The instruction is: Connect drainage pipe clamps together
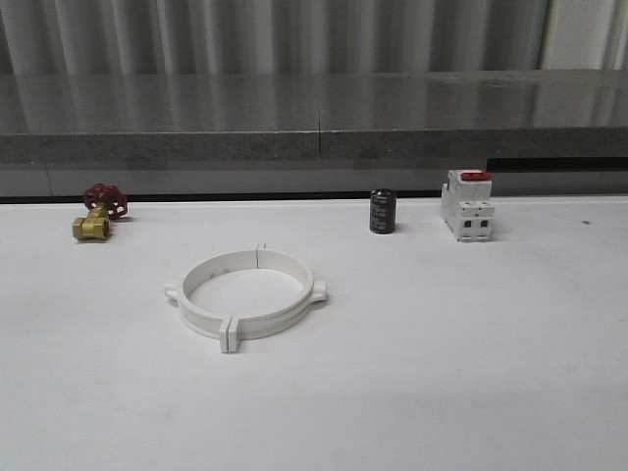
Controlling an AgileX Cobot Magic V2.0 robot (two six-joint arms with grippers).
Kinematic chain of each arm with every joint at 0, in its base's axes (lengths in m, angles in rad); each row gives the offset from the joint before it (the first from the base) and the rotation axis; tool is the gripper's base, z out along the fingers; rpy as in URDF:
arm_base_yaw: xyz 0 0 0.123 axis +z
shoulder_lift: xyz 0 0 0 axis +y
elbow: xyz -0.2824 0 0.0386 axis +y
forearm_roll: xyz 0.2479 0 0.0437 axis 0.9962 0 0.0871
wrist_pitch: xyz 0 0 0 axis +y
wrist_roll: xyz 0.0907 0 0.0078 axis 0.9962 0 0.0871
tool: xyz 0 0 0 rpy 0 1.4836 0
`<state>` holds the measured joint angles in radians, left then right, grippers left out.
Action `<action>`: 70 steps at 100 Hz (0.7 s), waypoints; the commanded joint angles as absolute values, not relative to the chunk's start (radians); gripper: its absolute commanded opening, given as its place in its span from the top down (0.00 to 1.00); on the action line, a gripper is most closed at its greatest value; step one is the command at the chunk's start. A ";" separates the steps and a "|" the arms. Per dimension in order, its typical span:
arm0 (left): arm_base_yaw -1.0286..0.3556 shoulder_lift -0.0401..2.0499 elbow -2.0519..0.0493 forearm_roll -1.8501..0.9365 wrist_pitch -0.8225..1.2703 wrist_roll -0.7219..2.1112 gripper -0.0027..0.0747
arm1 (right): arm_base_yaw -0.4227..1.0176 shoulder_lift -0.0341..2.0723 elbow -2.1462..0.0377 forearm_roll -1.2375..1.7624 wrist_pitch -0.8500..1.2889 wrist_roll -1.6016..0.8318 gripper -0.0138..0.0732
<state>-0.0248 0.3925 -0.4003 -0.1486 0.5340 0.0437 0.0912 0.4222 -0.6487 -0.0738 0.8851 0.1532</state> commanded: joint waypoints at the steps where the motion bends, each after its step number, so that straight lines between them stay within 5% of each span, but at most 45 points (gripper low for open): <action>1: -0.023 0.399 -0.427 -0.162 0.461 0.043 0.99 | 0.086 0.426 -0.674 -0.081 0.822 0.145 0.92; 21: -0.023 0.399 -0.427 -0.162 0.461 0.043 0.99 | 0.084 0.414 -0.641 -0.098 0.780 0.145 0.92; 70: -0.023 0.399 -0.427 -0.162 0.461 0.043 0.99 | 0.083 0.044 -0.202 -0.127 0.246 0.145 0.92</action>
